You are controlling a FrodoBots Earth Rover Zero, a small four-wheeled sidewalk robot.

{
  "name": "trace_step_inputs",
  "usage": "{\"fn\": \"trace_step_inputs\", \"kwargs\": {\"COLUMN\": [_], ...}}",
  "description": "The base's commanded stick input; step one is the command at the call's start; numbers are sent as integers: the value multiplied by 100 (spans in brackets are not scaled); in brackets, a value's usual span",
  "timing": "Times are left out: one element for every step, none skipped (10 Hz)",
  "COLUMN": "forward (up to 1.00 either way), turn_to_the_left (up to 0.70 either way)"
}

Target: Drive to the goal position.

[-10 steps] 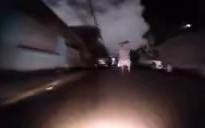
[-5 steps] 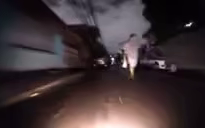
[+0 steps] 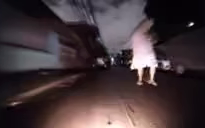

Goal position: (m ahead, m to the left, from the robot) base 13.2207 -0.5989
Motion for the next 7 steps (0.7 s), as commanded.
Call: {"fn": "trace_step_inputs", "kwargs": {"forward": [100, 100, 100, 100, 100, 100, 100], "turn_to_the_left": [0, 0, 0, 0, 0, 0, 0]}}
